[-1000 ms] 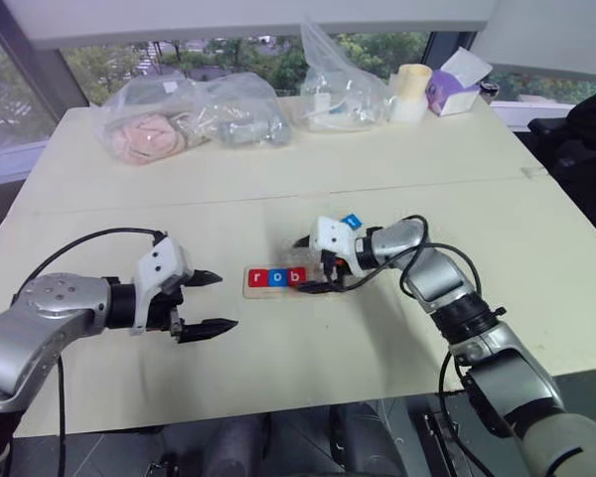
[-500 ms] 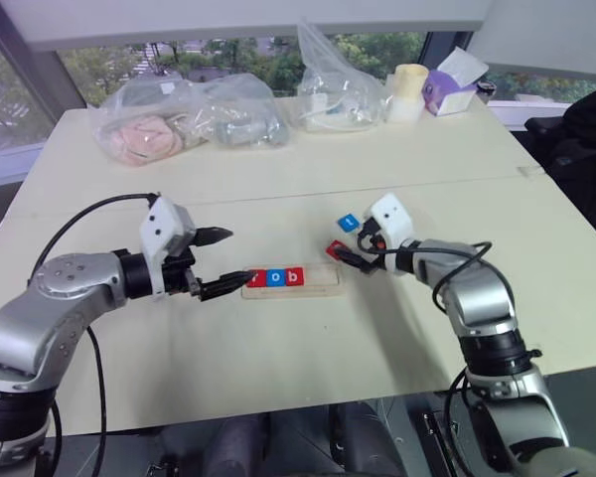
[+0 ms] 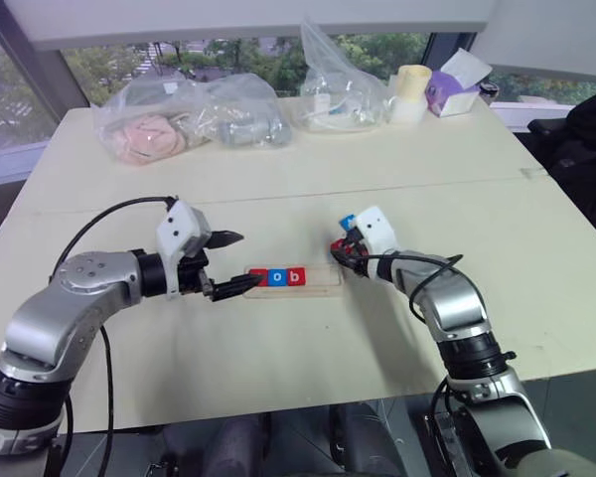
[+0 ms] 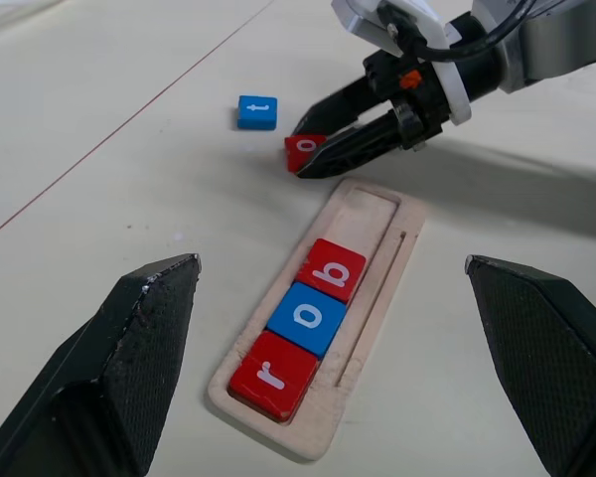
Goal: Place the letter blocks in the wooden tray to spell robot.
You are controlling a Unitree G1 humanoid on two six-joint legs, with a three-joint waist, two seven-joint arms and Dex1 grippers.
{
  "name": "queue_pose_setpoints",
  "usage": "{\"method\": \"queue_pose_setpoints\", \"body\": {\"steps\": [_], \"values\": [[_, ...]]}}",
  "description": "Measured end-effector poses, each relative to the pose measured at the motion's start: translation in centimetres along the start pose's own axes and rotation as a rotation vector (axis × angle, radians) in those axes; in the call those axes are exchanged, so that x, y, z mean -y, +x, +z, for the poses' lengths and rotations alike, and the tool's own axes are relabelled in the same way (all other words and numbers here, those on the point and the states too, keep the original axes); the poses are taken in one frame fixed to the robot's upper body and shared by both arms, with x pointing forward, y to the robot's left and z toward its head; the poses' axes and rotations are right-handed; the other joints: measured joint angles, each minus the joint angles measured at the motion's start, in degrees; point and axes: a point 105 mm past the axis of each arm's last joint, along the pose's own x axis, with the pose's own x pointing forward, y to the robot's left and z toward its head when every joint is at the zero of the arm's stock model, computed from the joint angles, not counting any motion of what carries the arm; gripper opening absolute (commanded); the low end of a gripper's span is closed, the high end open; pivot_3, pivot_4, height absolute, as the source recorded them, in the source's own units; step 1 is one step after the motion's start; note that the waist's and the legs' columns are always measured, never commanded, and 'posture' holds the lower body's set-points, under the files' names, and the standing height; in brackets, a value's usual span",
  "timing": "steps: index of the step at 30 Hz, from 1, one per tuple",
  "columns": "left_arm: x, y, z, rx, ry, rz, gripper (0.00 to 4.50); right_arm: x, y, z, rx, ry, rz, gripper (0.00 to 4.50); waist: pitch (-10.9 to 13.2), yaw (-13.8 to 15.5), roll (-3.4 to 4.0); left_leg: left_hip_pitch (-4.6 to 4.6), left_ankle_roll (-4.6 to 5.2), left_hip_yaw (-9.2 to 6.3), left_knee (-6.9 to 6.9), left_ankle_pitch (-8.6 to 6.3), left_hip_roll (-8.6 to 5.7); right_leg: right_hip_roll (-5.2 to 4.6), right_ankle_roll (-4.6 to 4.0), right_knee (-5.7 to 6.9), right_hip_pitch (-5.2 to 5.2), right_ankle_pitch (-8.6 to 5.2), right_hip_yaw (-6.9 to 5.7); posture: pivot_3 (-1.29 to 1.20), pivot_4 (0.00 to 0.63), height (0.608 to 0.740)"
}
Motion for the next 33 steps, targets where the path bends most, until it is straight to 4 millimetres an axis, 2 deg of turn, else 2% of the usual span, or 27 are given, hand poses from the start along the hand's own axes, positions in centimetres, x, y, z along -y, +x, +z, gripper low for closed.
{"method": "queue_pose_setpoints", "body": {"steps": [3,6,10,12,16,21,23,24,27,28,30,33], "values": [[0.0,0.0,0.0,0.002,-0.001,0.001,4.5,0.2,0.0,0.2,0.007,-0.001,-0.019,1.19,0.0,0.0,0.0,0.0,0.0,0.0,0.0,0.0,0.0,0.0,0.0,0.0,0.0,0.0,0.0,0.0,0.15,0.74],[0.1,0.1,0.1,0.008,0.0,0.0,4.5,1.4,-0.4,1.1,0.028,0.014,-0.082,1.19,0.0,0.05,0.0,0.0,0.0,-0.01,0.0,0.0,0.0,0.0,0.0,0.0,0.0,0.0,0.0,0.0,0.15,0.74],[0.9,0.5,0.6,0.01,0.031,-0.035,4.5,3.3,-2.9,2.4,0.063,0.059,-0.229,1.19,0.0,0.27,0.0,-0.04,0.0,-0.02,0.0,0.0,0.01,-0.01,0.0,0.0,-0.03,0.0,0.0,0.0,0.15,0.74],[1.8,0.9,0.5,-0.002,0.044,-0.083,4.5,3.6,-4.6,1.9,0.052,0.102,-0.304,1.19,-0.01,0.34,0.0,-0.05,0.0,-0.04,-0.01,0.0,0.01,-0.01,-0.01,0.0,-0.03,-0.01,0.0,0.0,0.15,0.74],[3.3,1.9,-0.2,-0.023,0.042,-0.157,4.5,2.4,-6.8,-1.5,-0.064,0.25,-0.39,1.19,-0.01,0.08,0.0,-0.03,0.0,-0.03,-0.01,0.0,0.04,-0.01,-0.03,0.0,-0.03,-0.02,0.0,0.0,0.15,0.74],[3.4,2.7,-0.4,-0.006,0.044,-0.184,4.5,-0.5,-7.3,-2.8,-0.128,0.36,-0.377,1.19,-0.02,-0.02,0.03,-0.02,0.0,-0.03,-0.05,0.0,0.08,0.02,-0.04,0.0,-0.06,-0.02,-0.01,0.0,0.15,0.74],[3.2,2.8,-0.9,-0.015,0.033,-0.186,4.5,-1.5,-7.1,-3.2,-0.152,0.386,-0.369,2.26,-0.02,-0.04,0.03,-0.03,0.0,-0.03,-0.05,0.0,0.08,0.02,-0.04,-0.02,-0.06,-0.02,-0.01,0.0,0.15,0.74],[3.1,2.9,-1.0,-0.017,0.031,-0.188,4.5,-2.0,-7.0,-3.2,-0.157,0.396,-0.365,2.63,-0.02,-0.02,0.03,-0.03,0.0,-0.03,-0.04,0.0,0.09,0.02,-0.04,-0.02,-0.06,-0.02,-0.01,0.0,0.15,0.74],[3.0,3.0,-1.4,-0.022,0.025,-0.193,4.5,-2.5,-7.1,-3.0,-0.163,0.398,-0.365,4.21,-0.02,0.15,0.03,-0.04,0.0,-0.05,-0.04,-0.01,0.11,0.01,-0.03,-0.04,-0.06,-0.02,-0.01,0.0,0.15,0.74],[3.0,3.1,-1.5,-0.028,0.021,-0.199,4.5,-2.4,-7.2,-3.1,-0.165,0.396,-0.368,4.47,-0.02,0.18,0.03,-0.05,0.0,-0.05,-0.04,-0.01,0.11,0.0,-0.03,-0.05,-0.06,-0.02,-0.01,0.0,0.15,0.74],[3.0,3.1,-1.7,-0.031,0.014,-0.203,4.5,-1.6,-7.5,-3.0,-0.159,0.384,-0.388,4.47,-0.02,0.15,0.03,-0.07,0.0,-0.04,-0.03,-0.01,0.12,-0.01,-0.03,-0.08,-0.05,-0.02,-0.02,0.0,0.15,0.74],[3.1,3.0,-1.7,-0.033,0.013,-0.223,4.5,1.2,-8.4,-0.7,-0.024,0.294,-0.389,4.47,-0.01,0.13,0.05,-0.09,0.0,-0.03,-0.03,-0.01,0.11,-0.02,-0.02,-0.12,-0.05,-0.03,-0.02,0.0,0.15,0.74]]}}
